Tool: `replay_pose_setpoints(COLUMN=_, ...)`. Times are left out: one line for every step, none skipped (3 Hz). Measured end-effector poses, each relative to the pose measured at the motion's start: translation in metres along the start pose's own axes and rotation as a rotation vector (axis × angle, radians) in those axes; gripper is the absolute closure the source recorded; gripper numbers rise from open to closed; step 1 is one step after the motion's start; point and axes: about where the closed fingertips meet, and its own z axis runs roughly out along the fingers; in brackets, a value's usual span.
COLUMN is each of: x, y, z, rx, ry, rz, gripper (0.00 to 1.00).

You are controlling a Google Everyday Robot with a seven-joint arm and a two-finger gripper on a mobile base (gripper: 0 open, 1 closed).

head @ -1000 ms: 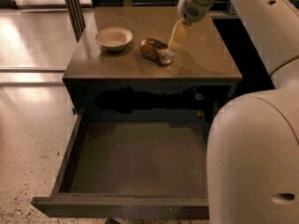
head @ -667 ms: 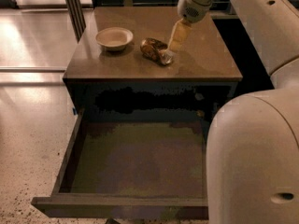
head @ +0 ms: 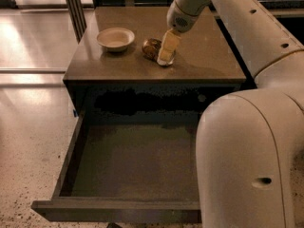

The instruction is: Place orange can into top drawer

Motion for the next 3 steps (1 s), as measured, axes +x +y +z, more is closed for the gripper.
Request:
replay_pose_setpoints(x=-0.019, y=0.011, z=0.029, rx=-0.071, ry=-0.021, rz=-0.024, gripper=0.00)
replay_pose_setpoints(x=-0.032, y=0.025, z=0.060, rx=-0.155, ry=0.005, rz=-0.045, gripper=0.00)
replay_pose_setpoints(x=-0.036, y=0.029, z=0.073, rx=-0.184, ry=0.021, rz=-0.050, gripper=0.00)
